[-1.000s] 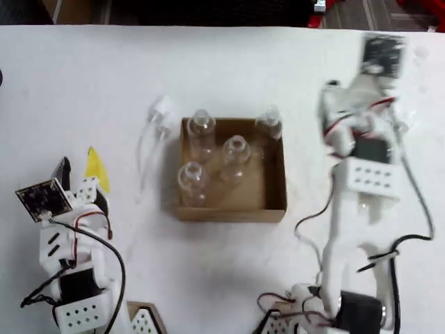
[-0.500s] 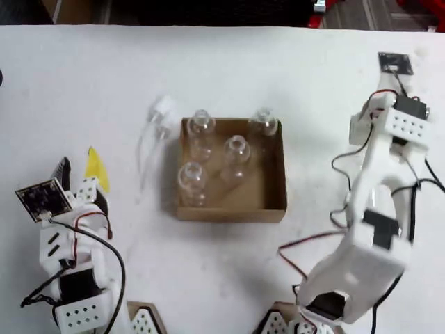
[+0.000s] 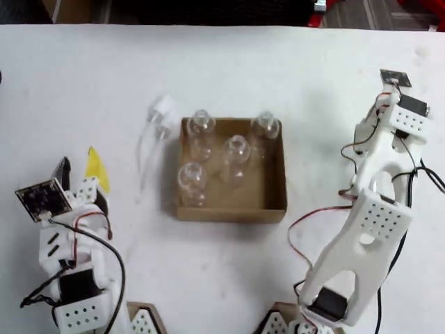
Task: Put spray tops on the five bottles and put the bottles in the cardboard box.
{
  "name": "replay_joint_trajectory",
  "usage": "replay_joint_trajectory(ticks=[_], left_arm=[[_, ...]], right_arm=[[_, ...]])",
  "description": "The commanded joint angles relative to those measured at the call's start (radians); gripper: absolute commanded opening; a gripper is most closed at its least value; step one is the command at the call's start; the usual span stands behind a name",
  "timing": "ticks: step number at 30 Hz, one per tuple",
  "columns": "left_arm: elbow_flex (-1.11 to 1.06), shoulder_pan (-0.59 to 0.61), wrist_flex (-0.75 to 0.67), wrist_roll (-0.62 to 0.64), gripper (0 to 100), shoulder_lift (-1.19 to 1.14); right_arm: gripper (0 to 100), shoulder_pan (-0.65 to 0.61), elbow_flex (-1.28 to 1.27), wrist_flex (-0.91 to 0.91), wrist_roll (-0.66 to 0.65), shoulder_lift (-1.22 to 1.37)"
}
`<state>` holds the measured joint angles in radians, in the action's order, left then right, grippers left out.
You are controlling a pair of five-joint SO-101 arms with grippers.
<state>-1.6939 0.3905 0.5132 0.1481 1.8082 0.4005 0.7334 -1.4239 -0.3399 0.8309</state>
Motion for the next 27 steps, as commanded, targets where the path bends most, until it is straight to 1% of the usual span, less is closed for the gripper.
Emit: replay_joint_trajectory(ticks=[1, 6, 8, 11, 18, 25, 27], left_arm=[[0.003, -0.012, 0.003, -0.006, 18, 0.004], [0.003, -0.012, 0.003, -0.006, 18, 0.004], [0.003, -0.012, 0.003, -0.006, 18, 0.004], [0.003, -0.012, 0.003, -0.006, 18, 0.004], [0.003, -0.012, 0.003, -0.008, 18, 0.004], [0.003, -0.010, 0.003, -0.008, 18, 0.004], [0.003, -0.010, 0.003, -0.008, 18, 0.004]], right_arm=[[14.1, 0.016, 0.052, -0.042, -0.063, -0.007], [0.8, 0.027, 0.063, -0.044, -0.069, -0.022], [2.7, 0.028, 0.069, -0.068, -0.069, -0.050], [1.5, 0.021, 0.075, -0.134, -0.069, -0.125], [1.6, -0.016, 0.071, -0.278, -0.064, -0.397], [1.6, -0.041, 0.057, -0.297, -0.061, -0.661], [1.6, -0.042, 0.015, -0.297, -0.061, -0.748]])
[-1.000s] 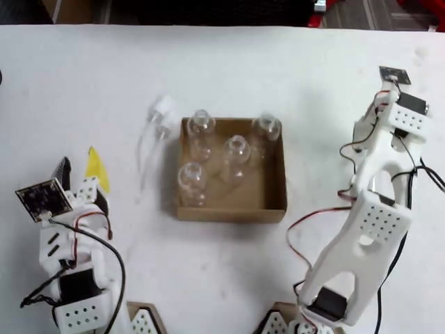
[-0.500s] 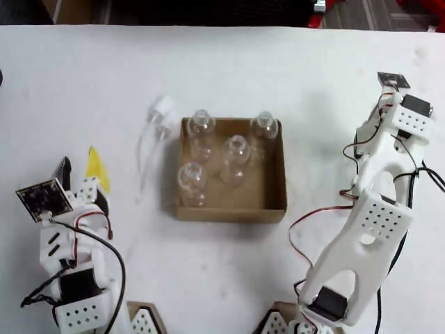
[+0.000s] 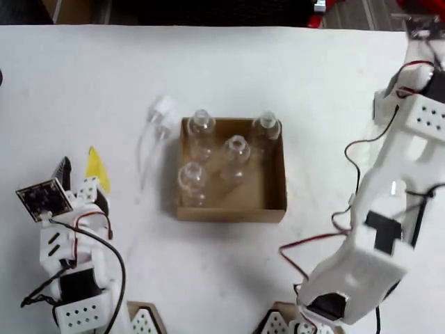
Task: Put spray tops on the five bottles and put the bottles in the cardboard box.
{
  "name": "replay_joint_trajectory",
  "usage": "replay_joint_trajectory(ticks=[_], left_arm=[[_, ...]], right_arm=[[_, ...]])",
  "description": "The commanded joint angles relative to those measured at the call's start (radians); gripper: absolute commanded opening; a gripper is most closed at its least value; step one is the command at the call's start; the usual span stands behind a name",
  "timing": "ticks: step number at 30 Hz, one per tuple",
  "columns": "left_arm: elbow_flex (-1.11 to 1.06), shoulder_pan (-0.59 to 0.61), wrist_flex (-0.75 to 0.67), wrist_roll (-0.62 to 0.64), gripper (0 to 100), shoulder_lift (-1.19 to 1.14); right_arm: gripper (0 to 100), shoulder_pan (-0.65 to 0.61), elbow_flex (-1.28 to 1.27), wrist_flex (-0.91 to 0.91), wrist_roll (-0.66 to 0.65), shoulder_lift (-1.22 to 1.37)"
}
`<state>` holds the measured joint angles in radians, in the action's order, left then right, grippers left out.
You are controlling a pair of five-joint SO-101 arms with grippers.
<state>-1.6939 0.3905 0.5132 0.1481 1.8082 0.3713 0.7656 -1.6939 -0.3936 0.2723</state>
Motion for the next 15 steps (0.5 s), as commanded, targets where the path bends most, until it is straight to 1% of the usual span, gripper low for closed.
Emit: replay_joint_trajectory(ticks=[1, 5, 8, 10, 12, 15], left_arm=[[0.003, -0.010, 0.003, -0.008, 18, 0.004], [0.003, -0.010, 0.003, -0.008, 18, 0.004], [0.003, -0.010, 0.003, -0.008, 18, 0.004], [0.003, -0.010, 0.003, -0.008, 18, 0.004], [0.003, -0.010, 0.003, -0.008, 18, 0.004], [0.003, -0.010, 0.003, -0.008, 18, 0.004]], right_arm=[[1.6, -0.016, -0.055, -0.027, -0.008, -0.242], [1.6, -0.082, -0.261, -0.015, -0.009, -0.463], [1.6, -0.157, -0.439, 0.061, -0.009, -0.630], [1.6, -0.194, -0.560, 0.148, -0.005, -0.742], [1.6, -0.222, -0.683, 0.271, 0.054, -0.852], [1.6, -0.260, -0.853, 0.460, 0.207, -1.009]])
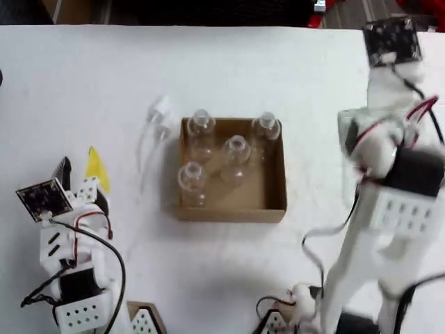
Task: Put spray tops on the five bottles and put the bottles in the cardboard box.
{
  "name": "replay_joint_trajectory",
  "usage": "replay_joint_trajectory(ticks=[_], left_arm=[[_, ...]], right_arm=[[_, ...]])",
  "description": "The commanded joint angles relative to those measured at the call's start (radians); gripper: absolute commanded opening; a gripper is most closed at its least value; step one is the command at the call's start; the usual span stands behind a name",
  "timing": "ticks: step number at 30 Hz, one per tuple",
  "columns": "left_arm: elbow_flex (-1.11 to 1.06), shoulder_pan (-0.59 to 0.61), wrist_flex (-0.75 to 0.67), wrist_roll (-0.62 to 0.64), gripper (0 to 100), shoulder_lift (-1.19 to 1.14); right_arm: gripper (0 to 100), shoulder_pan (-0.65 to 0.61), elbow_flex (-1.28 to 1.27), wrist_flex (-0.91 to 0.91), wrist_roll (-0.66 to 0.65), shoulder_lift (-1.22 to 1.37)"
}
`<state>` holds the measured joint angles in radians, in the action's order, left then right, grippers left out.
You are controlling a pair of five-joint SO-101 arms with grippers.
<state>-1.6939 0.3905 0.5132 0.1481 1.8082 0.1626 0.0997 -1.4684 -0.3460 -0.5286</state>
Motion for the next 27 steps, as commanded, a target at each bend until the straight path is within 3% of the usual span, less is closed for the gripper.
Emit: replay_joint_trajectory(ticks=[1, 9, 13, 21, 27], left_arm=[[0.003, -0.010, 0.003, -0.008, 18, 0.004], [0.003, -0.010, 0.003, -0.008, 18, 0.004], [0.003, -0.010, 0.003, -0.008, 18, 0.004], [0.003, -0.010, 0.003, -0.008, 18, 0.004], [0.003, -0.010, 0.003, -0.008, 18, 0.004]], right_arm=[[1.6, -0.071, -0.241, 0.288, 0.198, -0.259], [1.6, -0.294, -0.709, 0.748, 0.241, -0.452], [1.6, -0.318, -0.891, 0.964, 0.242, -0.484], [1.6, -0.334, -1.048, 1.015, 0.249, -0.578], [1.6, -0.386, -1.217, 1.219, 0.241, -0.588]])
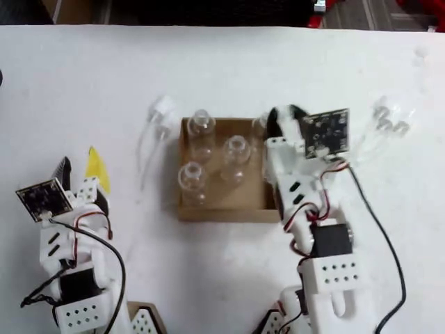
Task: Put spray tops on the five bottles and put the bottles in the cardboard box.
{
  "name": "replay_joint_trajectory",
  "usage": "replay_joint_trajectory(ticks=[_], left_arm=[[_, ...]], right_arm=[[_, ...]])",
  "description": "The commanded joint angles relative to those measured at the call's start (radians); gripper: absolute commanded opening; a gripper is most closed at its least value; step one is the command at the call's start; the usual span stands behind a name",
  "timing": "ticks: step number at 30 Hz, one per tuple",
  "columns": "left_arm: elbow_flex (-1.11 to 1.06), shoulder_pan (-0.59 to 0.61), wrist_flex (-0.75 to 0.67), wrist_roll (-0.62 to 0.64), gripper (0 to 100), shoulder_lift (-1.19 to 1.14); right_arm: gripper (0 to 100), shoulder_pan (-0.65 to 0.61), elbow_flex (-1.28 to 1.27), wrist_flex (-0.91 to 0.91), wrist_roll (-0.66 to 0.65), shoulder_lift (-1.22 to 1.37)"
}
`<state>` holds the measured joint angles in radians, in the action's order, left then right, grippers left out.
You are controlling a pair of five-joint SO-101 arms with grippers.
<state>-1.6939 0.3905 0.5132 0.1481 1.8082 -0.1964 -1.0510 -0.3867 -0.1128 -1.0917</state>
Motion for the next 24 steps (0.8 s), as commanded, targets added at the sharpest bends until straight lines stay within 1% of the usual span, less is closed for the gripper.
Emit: replay_joint_trajectory(ticks=[1, 7, 24], left_arm=[[0.003, -0.010, 0.003, -0.008, 18, 0.004], [0.003, -0.010, 0.003, -0.008, 18, 0.004], [0.003, -0.010, 0.003, -0.009, 18, 0.004]], right_arm=[[1.6, -0.027, -0.086, 0.153, 0.008, -0.027], [1.6, -0.027, -0.169, 0.147, 0.006, -0.027], [1.6, -0.051, -0.267, 0.166, 0.006, -0.027]])
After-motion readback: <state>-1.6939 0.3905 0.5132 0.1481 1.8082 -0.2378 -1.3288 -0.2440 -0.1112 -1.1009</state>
